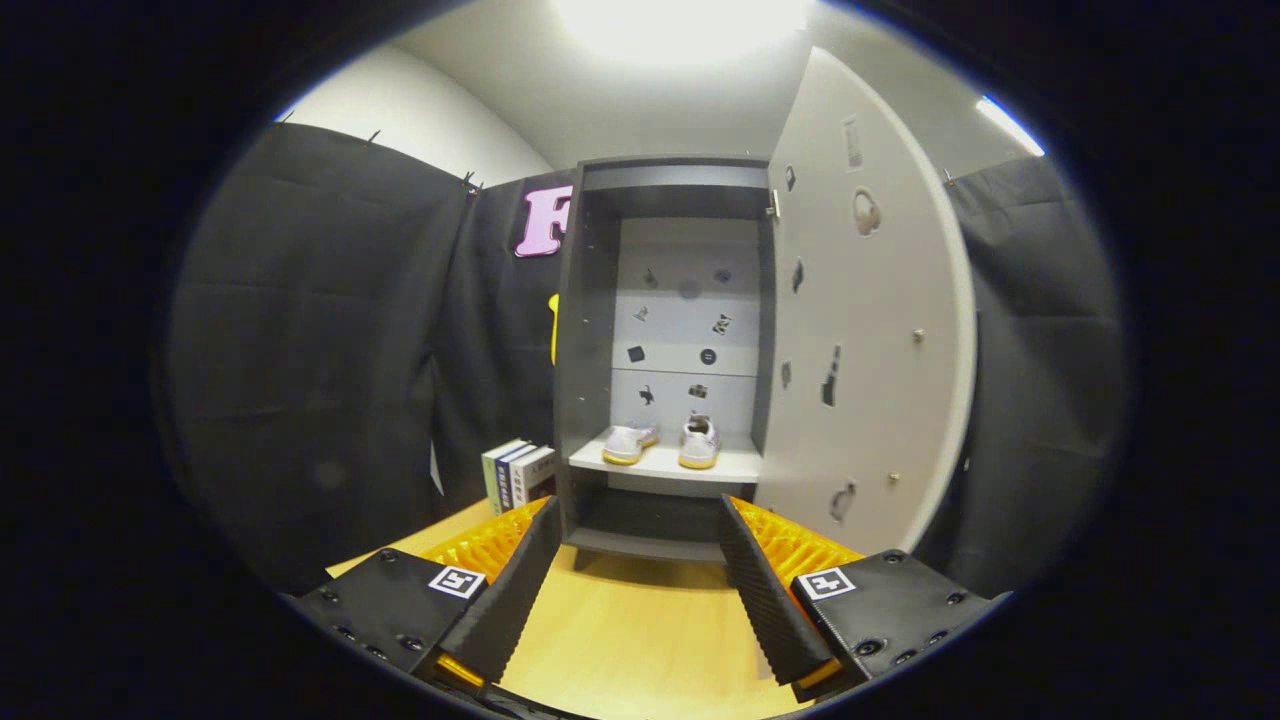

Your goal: Open the shoe cabinet door, grab the shoes and put them into the shoe cabinet, then close the shoe cabinet door.

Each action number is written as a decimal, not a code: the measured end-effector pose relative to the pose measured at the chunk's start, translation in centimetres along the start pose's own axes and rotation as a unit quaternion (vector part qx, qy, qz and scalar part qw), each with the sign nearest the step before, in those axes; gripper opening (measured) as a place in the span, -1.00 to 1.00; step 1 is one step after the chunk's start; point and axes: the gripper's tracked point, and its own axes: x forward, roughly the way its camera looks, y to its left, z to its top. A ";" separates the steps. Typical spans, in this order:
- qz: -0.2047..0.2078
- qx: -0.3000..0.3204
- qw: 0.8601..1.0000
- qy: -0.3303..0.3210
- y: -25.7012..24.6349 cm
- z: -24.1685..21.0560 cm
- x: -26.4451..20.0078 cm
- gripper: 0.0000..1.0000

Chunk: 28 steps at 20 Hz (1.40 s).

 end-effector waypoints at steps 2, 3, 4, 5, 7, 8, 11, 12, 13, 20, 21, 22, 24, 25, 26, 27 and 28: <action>-0.028 0.018 0.999 0.012 -2.8 -0.3 -1.9 0.95; -0.048 0.021 0.999 0.014 -4.9 -0.5 -3.1 0.95; -0.069 0.023 0.997 0.016 -7.0 -0.5 -4.2 0.95; -0.086 0.029 0.996 0.016 -9.0 -0.6 -5.4 0.95; -0.121 0.041 0.992 0.008 -12.8 -0.1 -7.1 0.95; -0.141 0.039 0.989 0.001 -14.9 0.3 -7.6 0.95; -0.179 0.037 0.983 -0.015 -20.7 1.8 -8.2 0.95; -0.181 0.045 0.982 -0.021 -22.1 2.5 -7.8 0.95; -0.180 0.055 0.982 -0.026 -23.4 3.3 -7.7 0.95; -0.140 0.078 0.986 -0.039 -28.9 5.5 -0.4 0.97; -0.128 0.077 0.988 -0.033 -28.9 5.3 0.8 0.96; -0.114 0.077 0.990 -0.029 -28.7 5.2 1.9 0.96; -0.082 0.075 0.994 -0.016 -27.8 4.6 3.7 0.96; -0.068 0.069 0.995 -0.011 -27.2 4.4 4.6 0.96; -0.056 0.064 0.996 -0.004 -26.8 4.0 5.1 0.96; -0.044 0.060 0.997 0.005 -26.2 3.5 5.5 0.96; -0.034 0.057 0.998 0.014 -25.6 3.1 5.7 0.96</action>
